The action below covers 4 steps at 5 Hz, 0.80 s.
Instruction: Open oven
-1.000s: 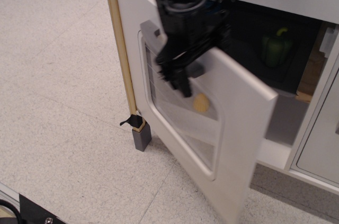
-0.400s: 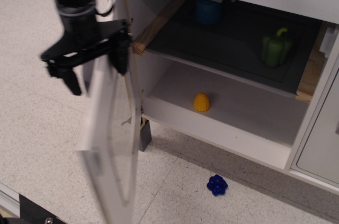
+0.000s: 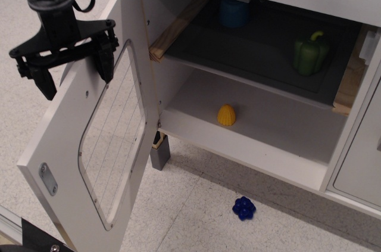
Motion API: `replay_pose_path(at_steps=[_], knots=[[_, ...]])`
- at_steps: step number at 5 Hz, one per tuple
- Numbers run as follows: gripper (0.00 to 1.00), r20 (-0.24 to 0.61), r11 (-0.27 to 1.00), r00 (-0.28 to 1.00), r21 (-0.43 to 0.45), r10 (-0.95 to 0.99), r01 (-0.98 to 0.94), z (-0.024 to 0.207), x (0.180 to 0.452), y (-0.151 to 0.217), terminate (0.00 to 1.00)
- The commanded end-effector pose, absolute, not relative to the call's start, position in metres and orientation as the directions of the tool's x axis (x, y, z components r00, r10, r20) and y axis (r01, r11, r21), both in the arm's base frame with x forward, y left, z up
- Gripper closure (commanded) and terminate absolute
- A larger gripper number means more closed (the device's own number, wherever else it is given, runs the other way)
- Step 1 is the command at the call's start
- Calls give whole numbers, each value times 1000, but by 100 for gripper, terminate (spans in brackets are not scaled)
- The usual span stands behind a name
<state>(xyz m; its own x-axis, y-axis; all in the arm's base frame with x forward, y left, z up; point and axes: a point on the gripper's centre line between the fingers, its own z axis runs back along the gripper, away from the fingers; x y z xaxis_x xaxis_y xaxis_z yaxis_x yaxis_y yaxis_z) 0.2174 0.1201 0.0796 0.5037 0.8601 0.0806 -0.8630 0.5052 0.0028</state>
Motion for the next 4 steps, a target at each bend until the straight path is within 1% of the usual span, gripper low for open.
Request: replay_pose_path(at_steps=[1,2,3,4], knots=[[0,34,518,517,-67,855,-853,155,246,102,0],[0,26,509,508,-68,861,-858,149,246,77,0],[0,14,498,498,-13,867,-867,106,245,64,0],[0,64,508,508,19,859,-861,77,240,73,0]])
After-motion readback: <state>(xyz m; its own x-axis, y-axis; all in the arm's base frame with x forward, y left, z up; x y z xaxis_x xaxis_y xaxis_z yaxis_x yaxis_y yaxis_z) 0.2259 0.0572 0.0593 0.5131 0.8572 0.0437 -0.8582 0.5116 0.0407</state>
